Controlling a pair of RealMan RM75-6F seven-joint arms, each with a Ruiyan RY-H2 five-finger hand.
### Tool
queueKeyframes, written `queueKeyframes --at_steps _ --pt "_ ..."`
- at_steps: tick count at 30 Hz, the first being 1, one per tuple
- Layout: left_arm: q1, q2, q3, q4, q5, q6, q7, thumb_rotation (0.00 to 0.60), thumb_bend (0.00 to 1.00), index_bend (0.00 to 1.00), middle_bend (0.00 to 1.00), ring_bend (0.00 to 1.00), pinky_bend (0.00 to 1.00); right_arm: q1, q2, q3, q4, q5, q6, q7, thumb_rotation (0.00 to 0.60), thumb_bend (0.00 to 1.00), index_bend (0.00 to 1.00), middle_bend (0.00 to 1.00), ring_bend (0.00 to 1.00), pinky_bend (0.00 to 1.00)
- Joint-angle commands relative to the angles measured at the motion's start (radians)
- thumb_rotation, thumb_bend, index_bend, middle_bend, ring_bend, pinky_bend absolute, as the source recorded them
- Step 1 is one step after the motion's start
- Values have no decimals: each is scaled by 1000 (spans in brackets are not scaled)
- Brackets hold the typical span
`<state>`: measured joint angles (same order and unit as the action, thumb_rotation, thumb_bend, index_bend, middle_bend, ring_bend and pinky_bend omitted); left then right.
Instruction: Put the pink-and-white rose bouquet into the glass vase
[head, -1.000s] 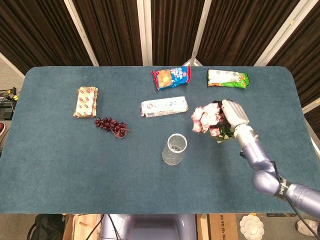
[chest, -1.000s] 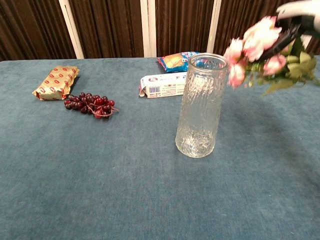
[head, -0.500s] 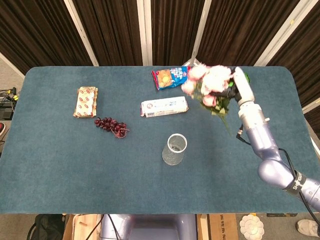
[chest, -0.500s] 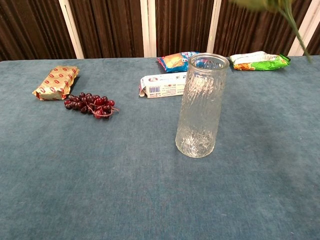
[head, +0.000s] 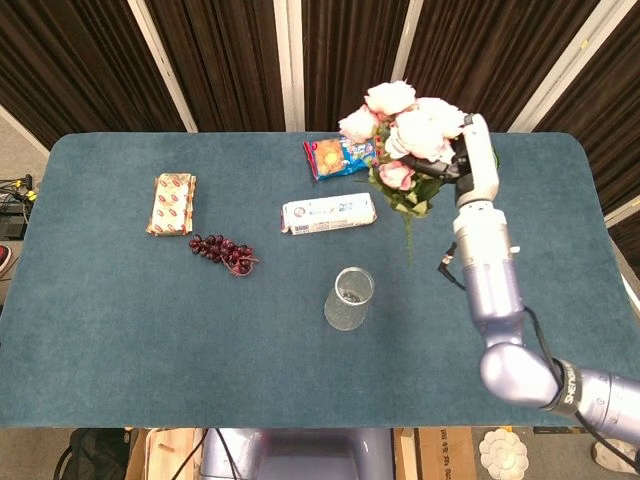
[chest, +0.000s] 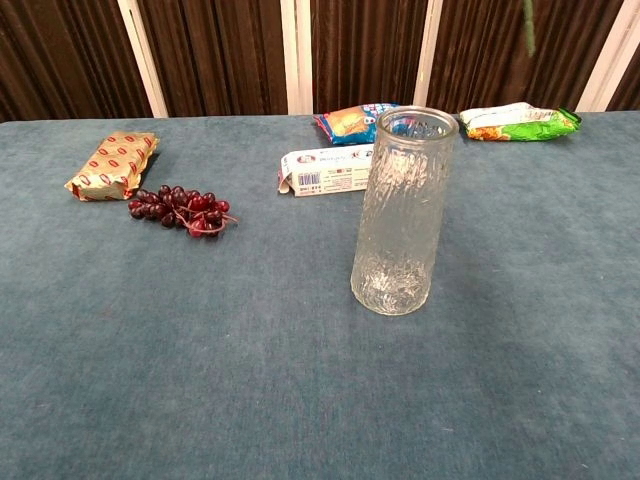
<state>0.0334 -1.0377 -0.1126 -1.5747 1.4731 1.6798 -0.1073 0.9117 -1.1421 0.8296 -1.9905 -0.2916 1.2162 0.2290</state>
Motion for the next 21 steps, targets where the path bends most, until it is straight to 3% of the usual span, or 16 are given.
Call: queueKeyframes --at_steps 1,9,21 --pt "0 0 0 1 2 1 -4 600 188 78 0 0 0 45 -38 18 -42 31 62 -30 600 287 576 554 665 195" --pt "-7 -4 -2 8 3 -8 -16 600 188 78 0 0 0 128 -145 11 -61 42 181 -62 600 287 576 554 666 195" --pt "-9 3 -2 12 3 -15 -39 600 188 78 0 0 0 197 -300 -18 19 -63 333 -94 600 287 576 555 669 195"
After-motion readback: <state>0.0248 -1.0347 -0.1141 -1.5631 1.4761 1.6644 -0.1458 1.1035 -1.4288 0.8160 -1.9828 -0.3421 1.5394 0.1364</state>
